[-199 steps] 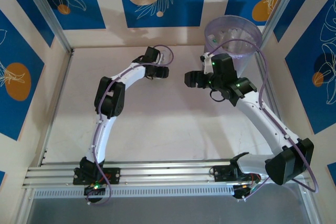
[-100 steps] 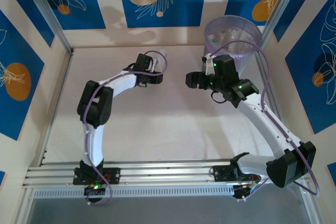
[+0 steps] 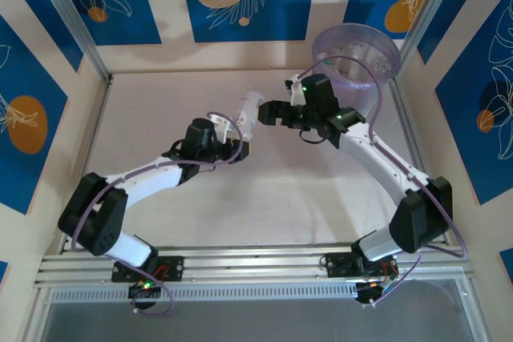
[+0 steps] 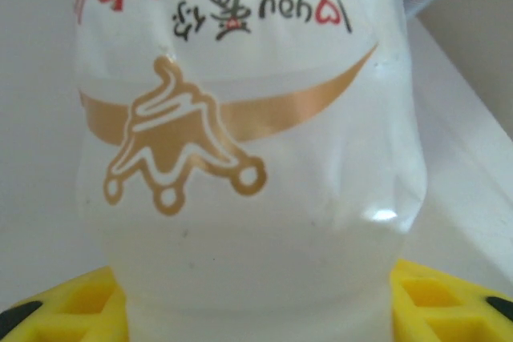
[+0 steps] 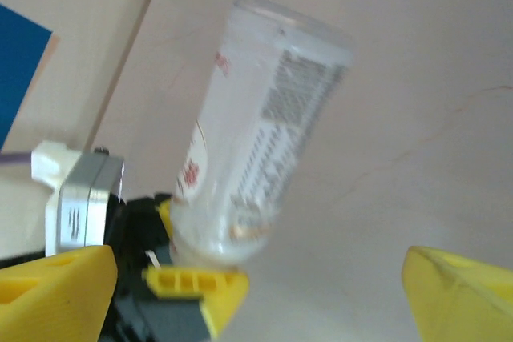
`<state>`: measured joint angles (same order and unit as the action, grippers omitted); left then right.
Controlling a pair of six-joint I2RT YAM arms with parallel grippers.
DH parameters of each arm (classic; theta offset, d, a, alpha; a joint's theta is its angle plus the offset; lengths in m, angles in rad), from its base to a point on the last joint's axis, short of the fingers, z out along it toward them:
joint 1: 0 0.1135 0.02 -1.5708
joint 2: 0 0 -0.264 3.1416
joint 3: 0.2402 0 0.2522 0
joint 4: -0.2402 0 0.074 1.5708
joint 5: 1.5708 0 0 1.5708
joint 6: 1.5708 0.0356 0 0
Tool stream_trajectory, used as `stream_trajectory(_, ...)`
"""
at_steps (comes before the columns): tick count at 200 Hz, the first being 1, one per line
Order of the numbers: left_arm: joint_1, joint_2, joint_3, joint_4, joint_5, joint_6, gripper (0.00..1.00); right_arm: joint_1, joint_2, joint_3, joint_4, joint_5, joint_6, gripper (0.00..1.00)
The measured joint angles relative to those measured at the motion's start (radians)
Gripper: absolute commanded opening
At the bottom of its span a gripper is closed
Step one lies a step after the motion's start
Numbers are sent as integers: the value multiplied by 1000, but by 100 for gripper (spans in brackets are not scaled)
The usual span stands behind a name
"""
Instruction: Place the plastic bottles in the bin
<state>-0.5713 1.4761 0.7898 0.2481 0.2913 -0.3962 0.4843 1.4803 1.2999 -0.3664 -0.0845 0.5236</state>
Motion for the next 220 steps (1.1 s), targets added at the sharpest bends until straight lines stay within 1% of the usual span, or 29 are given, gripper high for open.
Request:
stream_trajectory(19,-18,-47,-35,26,20,-3,36,11,58,35,30,-23,23,97)
stream_trajectory(54,-27,-93,-42,53,36,5,36,13,128,64,68,-43,58,97)
stream_trajectory(64,-28,-94,-42,57,40,4,36,14,145,72,71,-50,66,95)
stream_trajectory(84,-29,-92,-42,51,42,6,36,21,169,84,85,-62,80,89)
stream_trajectory(102,-36,-92,-42,58,46,12,36,31,184,93,102,-74,96,76)
stream_trajectory(116,-37,-92,-42,58,44,11,37,35,193,97,119,-85,104,71)
stream_trajectory(128,-37,-90,-42,59,39,11,38,37,197,97,129,-95,114,63)
stream_trajectory(135,-37,-89,-42,59,36,11,41,37,200,100,129,-98,118,60)
stream_trajectory(143,-37,-87,-42,59,30,11,49,37,203,104,130,-98,114,57)
stream_trajectory(161,-38,-87,-42,60,23,10,80,37,207,111,123,-99,106,53)
stream_trajectory(170,-41,-87,-42,66,22,4,99,37,207,122,111,-99,97,52)
stream_trajectory(197,-47,-106,-52,74,21,5,100,35,207,194,73,-87,43,48)
stream_trajectory(213,-47,-142,-58,56,17,5,100,28,202,245,64,-50,-8,46)
stream_trajectory(220,-47,-164,-59,43,15,5,100,23,194,259,67,-27,-37,44)
